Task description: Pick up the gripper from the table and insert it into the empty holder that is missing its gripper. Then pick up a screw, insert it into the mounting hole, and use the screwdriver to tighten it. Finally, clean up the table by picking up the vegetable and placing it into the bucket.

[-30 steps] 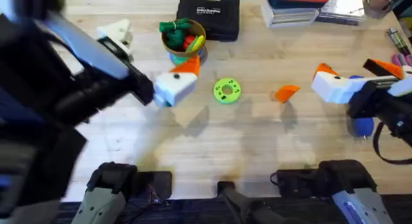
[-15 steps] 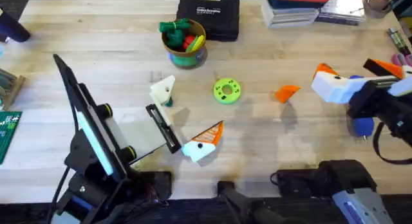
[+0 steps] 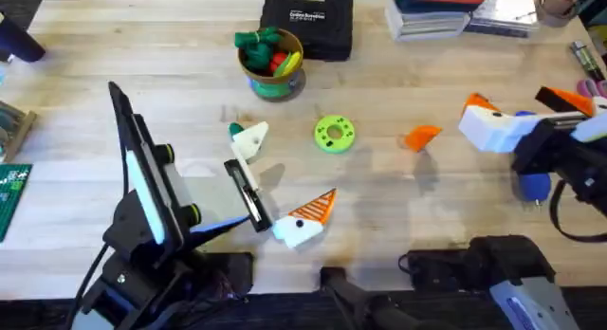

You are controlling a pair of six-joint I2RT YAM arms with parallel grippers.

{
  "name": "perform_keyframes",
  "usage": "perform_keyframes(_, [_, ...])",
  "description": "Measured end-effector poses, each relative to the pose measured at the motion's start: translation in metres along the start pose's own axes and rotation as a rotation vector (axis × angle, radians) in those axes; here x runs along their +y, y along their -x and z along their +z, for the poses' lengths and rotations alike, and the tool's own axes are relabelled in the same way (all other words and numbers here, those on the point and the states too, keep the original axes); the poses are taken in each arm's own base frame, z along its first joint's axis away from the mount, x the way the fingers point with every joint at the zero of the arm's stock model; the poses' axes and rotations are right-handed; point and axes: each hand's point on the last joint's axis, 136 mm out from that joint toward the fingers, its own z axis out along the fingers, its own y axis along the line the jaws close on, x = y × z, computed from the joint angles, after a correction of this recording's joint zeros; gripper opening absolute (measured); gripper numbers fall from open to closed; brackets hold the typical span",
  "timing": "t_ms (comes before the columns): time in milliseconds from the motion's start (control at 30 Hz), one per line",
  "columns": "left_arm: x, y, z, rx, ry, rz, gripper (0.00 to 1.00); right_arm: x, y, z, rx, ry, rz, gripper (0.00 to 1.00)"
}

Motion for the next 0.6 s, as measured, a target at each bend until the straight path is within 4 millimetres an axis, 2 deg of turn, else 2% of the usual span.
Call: perform_keyframes(600, [0.0000,0.0000,0.0000,0.000,0.000,-0.010,0.986,0.0000,0.0000,0.0000,0.000,0.000,0.000,0.993])
